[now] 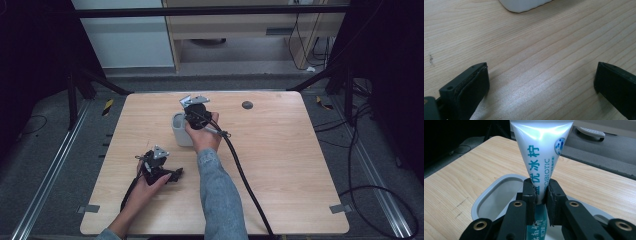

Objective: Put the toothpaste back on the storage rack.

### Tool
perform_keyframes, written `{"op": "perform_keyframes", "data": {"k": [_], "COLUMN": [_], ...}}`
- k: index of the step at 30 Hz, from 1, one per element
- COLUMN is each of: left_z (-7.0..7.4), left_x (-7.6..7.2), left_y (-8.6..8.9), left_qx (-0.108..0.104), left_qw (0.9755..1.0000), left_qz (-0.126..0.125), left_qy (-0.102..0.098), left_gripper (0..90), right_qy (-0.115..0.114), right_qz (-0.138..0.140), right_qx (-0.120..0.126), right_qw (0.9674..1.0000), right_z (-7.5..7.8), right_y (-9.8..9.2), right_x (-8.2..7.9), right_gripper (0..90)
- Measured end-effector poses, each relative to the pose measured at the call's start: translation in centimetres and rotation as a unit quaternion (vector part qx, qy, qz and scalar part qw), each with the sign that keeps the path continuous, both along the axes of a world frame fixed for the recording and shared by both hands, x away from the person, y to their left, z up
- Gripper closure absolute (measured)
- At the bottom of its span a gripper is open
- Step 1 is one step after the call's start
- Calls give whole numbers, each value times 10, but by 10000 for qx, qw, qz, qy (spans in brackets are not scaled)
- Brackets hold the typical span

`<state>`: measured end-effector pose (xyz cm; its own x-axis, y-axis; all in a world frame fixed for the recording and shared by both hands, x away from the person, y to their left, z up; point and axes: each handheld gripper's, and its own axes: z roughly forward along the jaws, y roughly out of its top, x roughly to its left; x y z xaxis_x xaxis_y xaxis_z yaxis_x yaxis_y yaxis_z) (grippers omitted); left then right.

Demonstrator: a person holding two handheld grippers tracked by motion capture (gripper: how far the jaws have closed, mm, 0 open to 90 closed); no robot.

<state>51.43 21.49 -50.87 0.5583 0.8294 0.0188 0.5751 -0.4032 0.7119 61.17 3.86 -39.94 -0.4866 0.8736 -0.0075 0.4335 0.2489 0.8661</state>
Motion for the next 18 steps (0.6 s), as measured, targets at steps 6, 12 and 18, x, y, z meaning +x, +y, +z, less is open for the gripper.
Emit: {"op": "perform_keyframes", "data": {"k": [6,12,18], "left_z": [0,0,0], "left_x": [0,0,0], "left_y": [0,0,0], "left_qx": [-1,-2,-2], "left_qw": [10000,10000,10000], "left_qz": [1,-1,-2], "left_qy": [0,-1,-1], "left_gripper": [0,0,0], "right_qy": [-3,-40,-13], "right_qz": [20,72,92], "right_qx": [-13,-50,-68], "right_qw": [10000,10000,9999], "right_z": [0,-1,0], "right_y": [2,4,6], "right_x": [-1,-3,-4], "right_gripper": [784,780,774]}}
